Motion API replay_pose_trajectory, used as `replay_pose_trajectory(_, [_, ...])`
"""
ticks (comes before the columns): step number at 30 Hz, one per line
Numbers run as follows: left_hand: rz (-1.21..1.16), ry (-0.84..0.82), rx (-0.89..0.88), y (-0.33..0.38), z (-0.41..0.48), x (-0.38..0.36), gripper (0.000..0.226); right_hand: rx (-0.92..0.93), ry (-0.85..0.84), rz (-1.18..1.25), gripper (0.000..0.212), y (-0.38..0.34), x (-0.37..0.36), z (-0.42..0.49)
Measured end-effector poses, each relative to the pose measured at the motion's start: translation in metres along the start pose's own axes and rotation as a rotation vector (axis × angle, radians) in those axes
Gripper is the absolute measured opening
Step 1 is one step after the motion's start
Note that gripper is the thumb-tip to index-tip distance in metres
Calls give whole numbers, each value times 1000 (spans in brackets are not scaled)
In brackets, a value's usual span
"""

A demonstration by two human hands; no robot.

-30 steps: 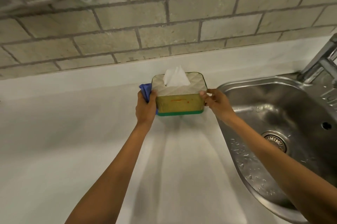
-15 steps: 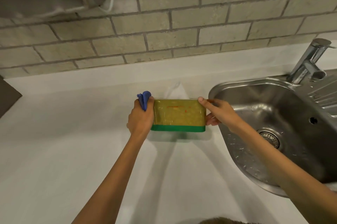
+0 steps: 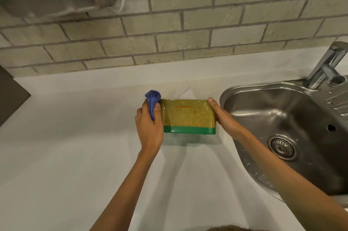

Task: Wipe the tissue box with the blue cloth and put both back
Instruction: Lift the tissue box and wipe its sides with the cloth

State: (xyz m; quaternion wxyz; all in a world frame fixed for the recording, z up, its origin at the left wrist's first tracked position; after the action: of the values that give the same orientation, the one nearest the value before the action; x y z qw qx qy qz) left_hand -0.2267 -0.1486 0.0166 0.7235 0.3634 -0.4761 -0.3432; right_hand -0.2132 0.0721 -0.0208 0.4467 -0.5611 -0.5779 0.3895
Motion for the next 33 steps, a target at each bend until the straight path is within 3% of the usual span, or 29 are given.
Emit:
replay_pose_trajectory(5, [108,-47,-219,9,-18,-10,50,23,36,102,93,-1,-2,8])
replay_pose_trajectory(8, [118,-67,-238,7,-21,-14,59,15,56,126,98,0,-2,10])
replay_pose_trajectory(13, [192,83,-196,18,-12,-14,49,18,56,103,97,-2,-2,13])
replay_pose_trajectory(18, [194,-29,-300,17,-9,-27,46,-6,66,139,82,4,-1,16])
replay_pose_trajectory(22, [246,-75,-348,10,-14,-25,61,-19,27,167,70,4,0,17])
replay_pose_trajectory(28, [300,-44,-367,14,-4,-25,44,2,49,206,45,8,3,20])
replay_pose_trajectory(33, [430,-55,-573,28,-18,-39,44,3,75,225,36,9,3,23])
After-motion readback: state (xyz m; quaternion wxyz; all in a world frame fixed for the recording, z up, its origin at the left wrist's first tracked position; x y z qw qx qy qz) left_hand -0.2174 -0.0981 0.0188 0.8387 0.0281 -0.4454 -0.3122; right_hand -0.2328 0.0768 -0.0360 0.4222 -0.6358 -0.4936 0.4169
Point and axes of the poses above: each hand's wrist, its own z-axis towards the middle knuckle, its own x-axis out of the back of the hand, y = z × x, the point moved 5 cm from there along z, towards the middle knuckle, and after that the axes turned 4 degrees about z, right-handed, at the moved point
